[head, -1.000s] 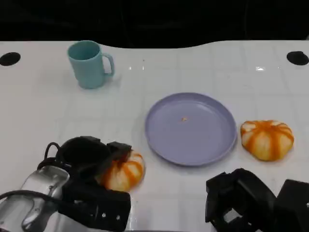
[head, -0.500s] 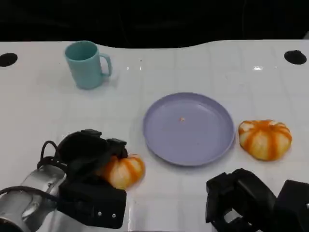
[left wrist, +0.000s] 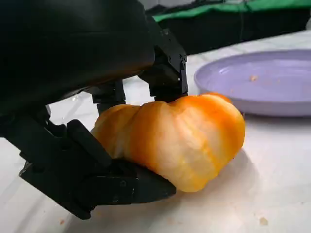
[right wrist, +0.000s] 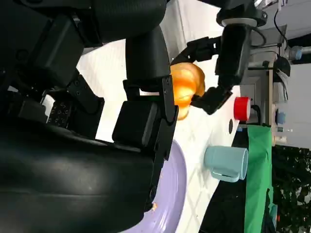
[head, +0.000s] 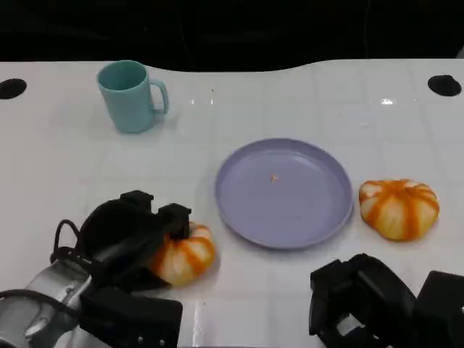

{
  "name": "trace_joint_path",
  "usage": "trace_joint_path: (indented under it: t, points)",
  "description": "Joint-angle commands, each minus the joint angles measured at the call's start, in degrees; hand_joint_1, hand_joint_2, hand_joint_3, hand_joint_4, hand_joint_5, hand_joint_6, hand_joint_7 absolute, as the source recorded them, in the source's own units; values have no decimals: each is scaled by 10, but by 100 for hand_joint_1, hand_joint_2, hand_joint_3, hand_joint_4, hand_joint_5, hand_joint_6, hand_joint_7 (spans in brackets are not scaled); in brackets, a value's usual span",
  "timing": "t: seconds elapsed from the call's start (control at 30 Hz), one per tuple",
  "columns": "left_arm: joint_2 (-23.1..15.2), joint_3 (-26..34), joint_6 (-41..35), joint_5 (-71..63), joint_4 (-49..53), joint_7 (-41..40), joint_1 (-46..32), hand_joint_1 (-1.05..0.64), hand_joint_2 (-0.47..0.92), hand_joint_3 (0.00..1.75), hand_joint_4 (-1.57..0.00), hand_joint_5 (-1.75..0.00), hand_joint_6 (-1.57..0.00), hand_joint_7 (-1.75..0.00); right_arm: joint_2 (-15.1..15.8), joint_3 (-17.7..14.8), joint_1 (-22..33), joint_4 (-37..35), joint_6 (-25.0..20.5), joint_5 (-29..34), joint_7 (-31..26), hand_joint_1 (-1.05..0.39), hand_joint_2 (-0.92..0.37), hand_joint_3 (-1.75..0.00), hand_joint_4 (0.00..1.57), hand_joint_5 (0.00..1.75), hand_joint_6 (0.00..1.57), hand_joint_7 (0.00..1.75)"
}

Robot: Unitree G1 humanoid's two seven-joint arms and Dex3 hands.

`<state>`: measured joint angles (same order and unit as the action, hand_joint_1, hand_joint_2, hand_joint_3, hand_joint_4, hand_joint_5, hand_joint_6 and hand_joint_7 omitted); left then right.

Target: Grasp the bread from the table and place it into the plate.

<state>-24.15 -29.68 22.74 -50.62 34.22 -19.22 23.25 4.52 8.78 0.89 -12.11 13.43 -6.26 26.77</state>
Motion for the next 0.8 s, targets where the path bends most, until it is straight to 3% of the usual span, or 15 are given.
trace_joint_path:
  t: [0.03,0.37,0.6,0.8]
  points:
    - [-23,6,30,-6,1,-62,-2,-25,55,116,-82,-175,-65,-174,6,-6,-3,-8,7,0,0,-105,-10,-128,154,127,157,100]
    - [-42,33,40,12,-43,-53,-5,-22,55,124,-84,-175,-67,-175,3,-5,-8,-15,11,4,-4,-105,-10,-130,155,126,157,102]
    - [-54,58,42,23,-93,-30,-2,-21,58,111,-83,-175,-66,-175,1,-3,-8,-13,9,7,-7,-105,-11,-129,154,127,157,101]
    - [-43,71,42,36,-136,-14,-3,-21,58,110,-86,-175,-67,-175,1,-2,-1,-11,17,6,-2,-105,-13,-128,154,127,157,100]
